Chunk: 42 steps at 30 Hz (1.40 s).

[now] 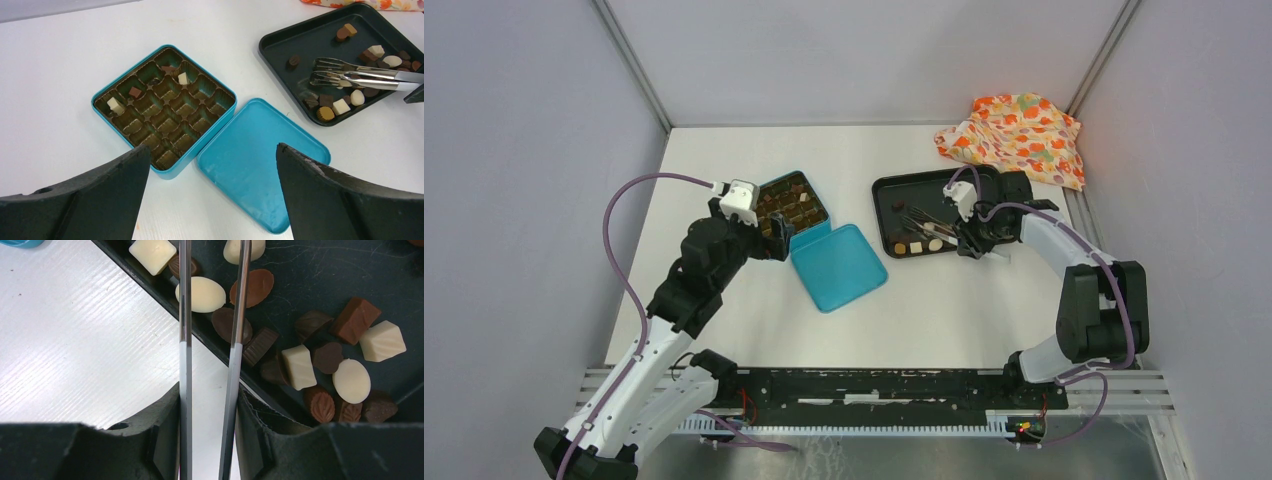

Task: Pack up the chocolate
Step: Pick up the fake chocolate from the plate.

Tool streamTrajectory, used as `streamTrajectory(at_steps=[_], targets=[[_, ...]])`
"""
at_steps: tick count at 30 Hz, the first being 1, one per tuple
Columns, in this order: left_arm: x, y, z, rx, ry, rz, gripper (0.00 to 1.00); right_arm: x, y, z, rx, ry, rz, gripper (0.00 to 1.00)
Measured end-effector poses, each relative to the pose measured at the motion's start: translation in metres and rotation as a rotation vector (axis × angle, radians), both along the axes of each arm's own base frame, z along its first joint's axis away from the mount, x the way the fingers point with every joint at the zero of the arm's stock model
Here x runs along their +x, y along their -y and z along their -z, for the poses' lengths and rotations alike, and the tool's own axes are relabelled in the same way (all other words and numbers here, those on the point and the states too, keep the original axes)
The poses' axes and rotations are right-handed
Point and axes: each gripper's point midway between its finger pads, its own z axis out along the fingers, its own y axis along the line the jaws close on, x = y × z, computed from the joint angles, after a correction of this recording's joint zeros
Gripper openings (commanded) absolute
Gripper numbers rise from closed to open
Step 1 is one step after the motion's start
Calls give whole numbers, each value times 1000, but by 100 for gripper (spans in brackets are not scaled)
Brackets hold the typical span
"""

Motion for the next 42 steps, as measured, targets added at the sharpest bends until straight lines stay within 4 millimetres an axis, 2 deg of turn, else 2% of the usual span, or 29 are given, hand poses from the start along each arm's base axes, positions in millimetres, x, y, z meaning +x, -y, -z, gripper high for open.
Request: streamTrajectory(at_steps=[12,20,29,36,39,42], targets=[[0,0,0,0,0,0,100,-4,5,5,-25,-10,12,42],[0,0,0,0,0,0,100,-4,5,5,-28,-10,16,20],[0,0,0,0,0,0,100,-1,3,-8,-15,32,20,12],[0,0,0,0,1,0,100,2,-14,-26,60,80,-11,11],[0,0,-1,-1,2,0,100,4,-28,-36,91,97,-48,11],[-1,0,-2,-3,5,0,100,14,-49,-57,128,136,-100,11]])
